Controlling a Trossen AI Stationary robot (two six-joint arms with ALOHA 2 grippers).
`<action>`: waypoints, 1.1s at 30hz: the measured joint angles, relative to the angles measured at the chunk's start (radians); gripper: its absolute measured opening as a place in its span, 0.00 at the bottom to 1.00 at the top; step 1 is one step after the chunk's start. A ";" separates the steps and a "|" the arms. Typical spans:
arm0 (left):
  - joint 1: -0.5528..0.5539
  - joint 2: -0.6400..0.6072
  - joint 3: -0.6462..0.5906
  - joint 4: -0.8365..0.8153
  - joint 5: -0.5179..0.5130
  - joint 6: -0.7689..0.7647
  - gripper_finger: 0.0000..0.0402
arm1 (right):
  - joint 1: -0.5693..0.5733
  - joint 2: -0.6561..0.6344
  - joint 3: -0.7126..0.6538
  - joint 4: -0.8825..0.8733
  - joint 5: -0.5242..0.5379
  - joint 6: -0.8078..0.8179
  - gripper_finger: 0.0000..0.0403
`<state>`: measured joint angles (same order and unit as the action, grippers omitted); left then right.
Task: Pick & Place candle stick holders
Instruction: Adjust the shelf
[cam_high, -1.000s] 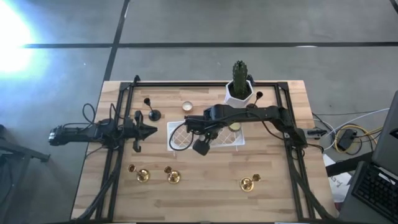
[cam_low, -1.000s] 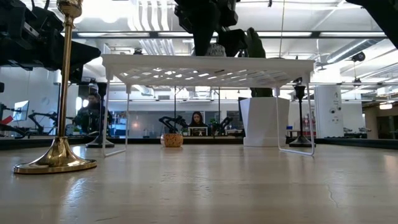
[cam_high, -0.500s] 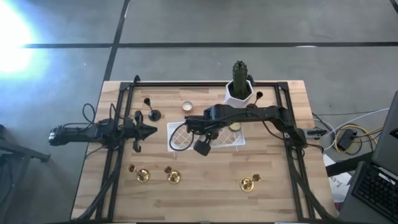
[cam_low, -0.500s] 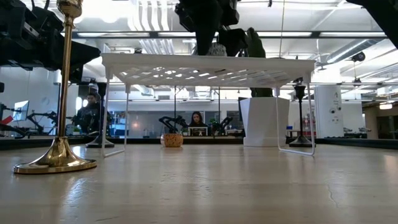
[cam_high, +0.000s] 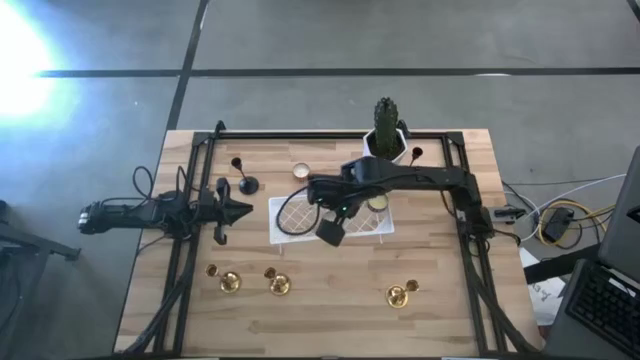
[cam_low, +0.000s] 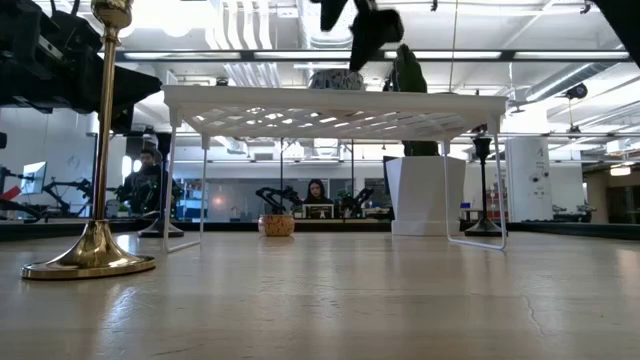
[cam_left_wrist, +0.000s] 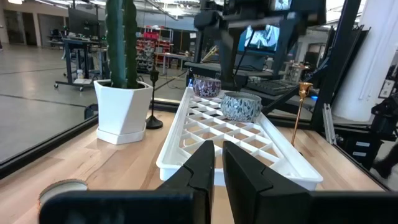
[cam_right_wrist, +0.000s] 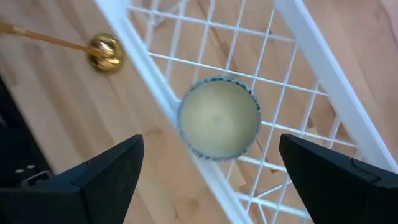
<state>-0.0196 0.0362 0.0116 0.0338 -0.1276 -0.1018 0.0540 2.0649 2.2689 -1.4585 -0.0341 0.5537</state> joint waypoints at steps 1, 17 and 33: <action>0.000 0.000 0.000 0.000 0.000 0.000 0.09 | 0.003 -0.017 0.001 0.001 0.000 0.000 0.92; 0.000 0.000 0.000 0.001 0.000 0.000 0.09 | 0.286 -0.202 0.001 0.049 0.113 0.010 0.92; 0.000 0.000 0.000 0.001 -0.001 0.000 0.09 | 0.392 -0.234 -0.054 -0.112 0.173 -0.253 0.92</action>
<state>-0.0196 0.0364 0.0115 0.0349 -0.1282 -0.1017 0.4458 1.8306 2.2152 -1.5708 0.1394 0.3008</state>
